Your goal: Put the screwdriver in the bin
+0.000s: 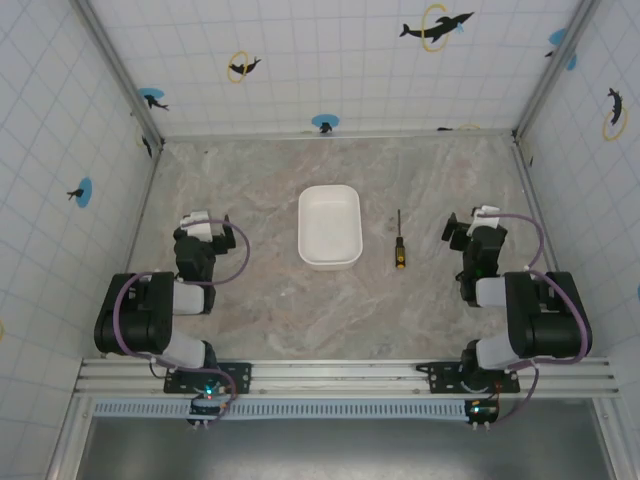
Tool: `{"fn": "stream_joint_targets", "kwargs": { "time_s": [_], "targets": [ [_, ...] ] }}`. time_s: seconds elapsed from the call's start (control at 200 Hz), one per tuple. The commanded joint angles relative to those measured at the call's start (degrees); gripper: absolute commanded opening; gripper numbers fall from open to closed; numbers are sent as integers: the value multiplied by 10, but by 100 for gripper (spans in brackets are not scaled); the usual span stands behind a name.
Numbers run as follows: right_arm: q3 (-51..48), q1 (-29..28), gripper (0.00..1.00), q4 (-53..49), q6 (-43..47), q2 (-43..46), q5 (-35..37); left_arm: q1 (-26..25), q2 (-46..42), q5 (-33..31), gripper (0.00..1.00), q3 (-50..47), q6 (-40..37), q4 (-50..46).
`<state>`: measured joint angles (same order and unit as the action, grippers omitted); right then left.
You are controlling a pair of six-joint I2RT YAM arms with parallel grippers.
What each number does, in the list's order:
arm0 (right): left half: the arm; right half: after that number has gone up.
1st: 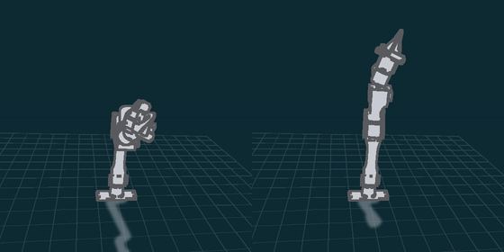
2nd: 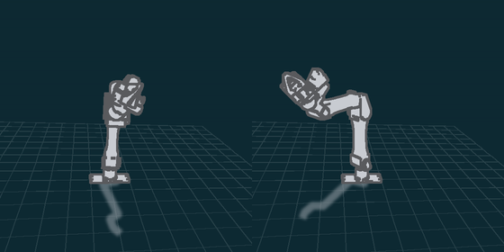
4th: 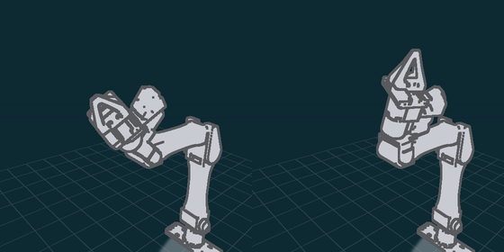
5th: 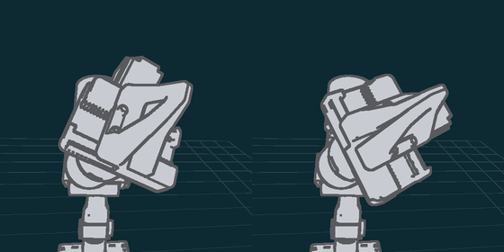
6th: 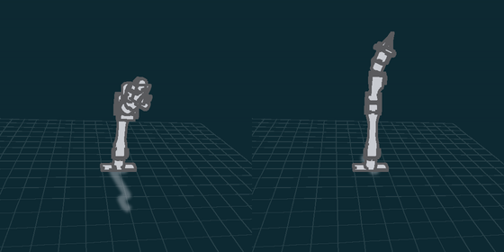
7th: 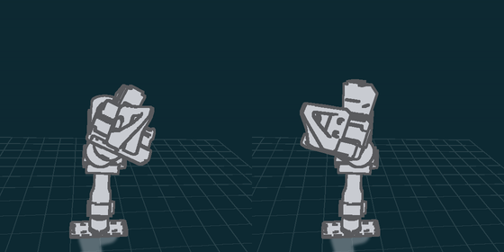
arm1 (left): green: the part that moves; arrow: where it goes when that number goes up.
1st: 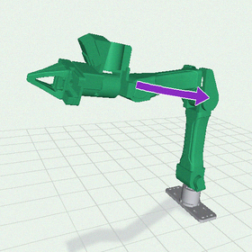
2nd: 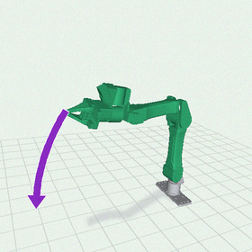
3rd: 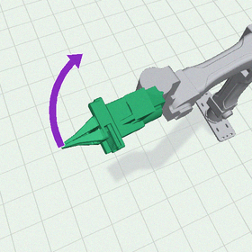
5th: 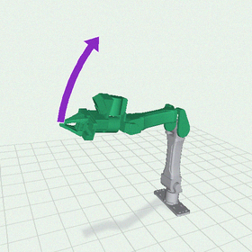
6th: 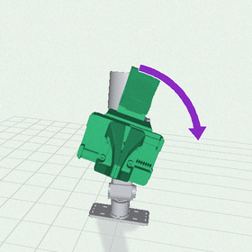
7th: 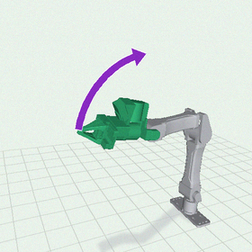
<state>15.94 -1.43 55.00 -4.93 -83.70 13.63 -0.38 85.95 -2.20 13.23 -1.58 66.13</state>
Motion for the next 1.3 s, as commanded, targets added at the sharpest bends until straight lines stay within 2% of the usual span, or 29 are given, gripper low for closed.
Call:
{"fn": "stream_joint_targets", "kwargs": {
  "time_s": [0.0,0.501,0.671,0.786,0.971,1.106,1.211,1.291],
  "targets": [
    [19,2,100,29,4,-6,7,-3,7,-3,97,11,-11,19],
    [19,1,100,29,4,-6,7,-3,7,-3,98,11,-10,19],
    [21,-4,100,22,-2,-2,41,-1,7,4,97,11,-8,17],
    [34,-4,100,-17,-6,17,56,-1,4,7,98,11,-10,19],
    [35,-11,100,-51,2,60,61,-1,-36,30,98,49,-22,-82],
    [79,-35,100,-191,10,125,62,-4,-98,31,97,43,-22,-119],
    [156,-61,100,-376,-20,162,45,-4,-142,40,98,86,11,-240],
    [206,-91,100,-492,-51,171,24,-5,-150,81,98,134,56,-335]
  ]
}}
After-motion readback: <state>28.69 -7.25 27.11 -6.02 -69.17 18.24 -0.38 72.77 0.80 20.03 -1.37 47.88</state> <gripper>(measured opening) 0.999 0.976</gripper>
